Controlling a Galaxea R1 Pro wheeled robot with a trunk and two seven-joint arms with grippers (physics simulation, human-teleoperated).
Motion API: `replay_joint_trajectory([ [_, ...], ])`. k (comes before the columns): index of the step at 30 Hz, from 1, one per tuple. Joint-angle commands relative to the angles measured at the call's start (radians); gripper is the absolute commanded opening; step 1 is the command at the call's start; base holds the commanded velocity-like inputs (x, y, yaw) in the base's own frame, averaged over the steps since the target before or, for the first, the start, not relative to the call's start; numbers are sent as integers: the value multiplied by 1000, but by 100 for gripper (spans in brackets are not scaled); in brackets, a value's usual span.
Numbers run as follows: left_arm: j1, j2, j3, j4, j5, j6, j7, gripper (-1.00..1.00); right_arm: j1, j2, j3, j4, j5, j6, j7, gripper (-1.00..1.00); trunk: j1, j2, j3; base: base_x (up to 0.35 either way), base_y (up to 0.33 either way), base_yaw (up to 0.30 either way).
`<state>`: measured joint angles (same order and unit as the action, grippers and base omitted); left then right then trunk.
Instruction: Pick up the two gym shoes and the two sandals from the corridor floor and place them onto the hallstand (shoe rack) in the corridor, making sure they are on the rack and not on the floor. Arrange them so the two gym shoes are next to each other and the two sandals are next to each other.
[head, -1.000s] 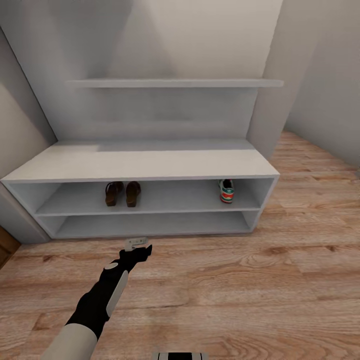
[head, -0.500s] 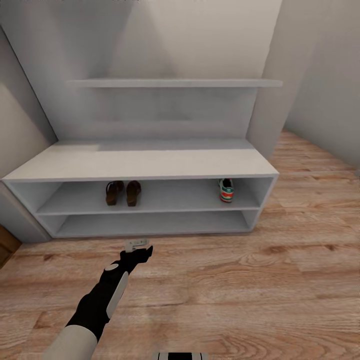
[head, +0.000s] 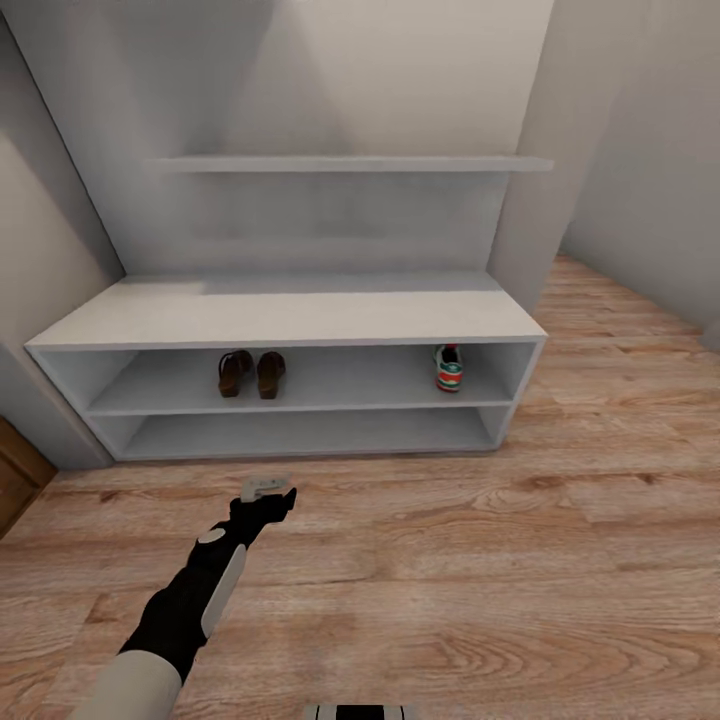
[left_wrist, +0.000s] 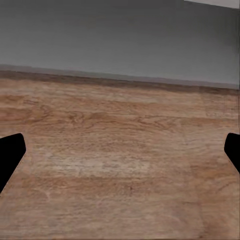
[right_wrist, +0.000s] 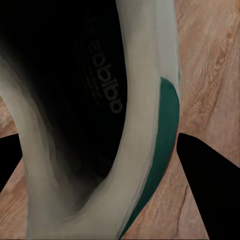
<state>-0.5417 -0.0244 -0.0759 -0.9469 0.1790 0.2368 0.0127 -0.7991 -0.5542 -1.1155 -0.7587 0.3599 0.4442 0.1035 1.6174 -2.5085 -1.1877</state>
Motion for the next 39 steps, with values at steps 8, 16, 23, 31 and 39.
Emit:
replay_joint_trajectory([
  [8, 1, 128, 2, 94, 10, -257, -583, 100, -2, 331, 297, 24, 14, 4, 2, -100, 0, 0, -1, -2, 0, 0],
  [16, 2, 256, 3, 100, 10, -269, -1048, 100, -2, 543, 609, 90, 13, 4, 2, -100, 0, 0, -1, 0, 0, 0],
  [23, 2, 268, 1, 100, 8, -305, -1095, 100, -3, 612, 719, 97, 10, 19, 6, -100, 0, 0, -1, 0, 0, 0],
  [31, 2, 268, 0, 100, 8, -310, -1099, 100, -3, 634, 746, 98, 8, 147, 8, -100, 0, 0, -1, 0, 0, 0],
  [39, 2, 264, -2, 100, 7, -310, -1099, 100, -3, 637, 749, 99, 6, 187, 6, -100, 0, 0, -1, 0, 0, 0],
])
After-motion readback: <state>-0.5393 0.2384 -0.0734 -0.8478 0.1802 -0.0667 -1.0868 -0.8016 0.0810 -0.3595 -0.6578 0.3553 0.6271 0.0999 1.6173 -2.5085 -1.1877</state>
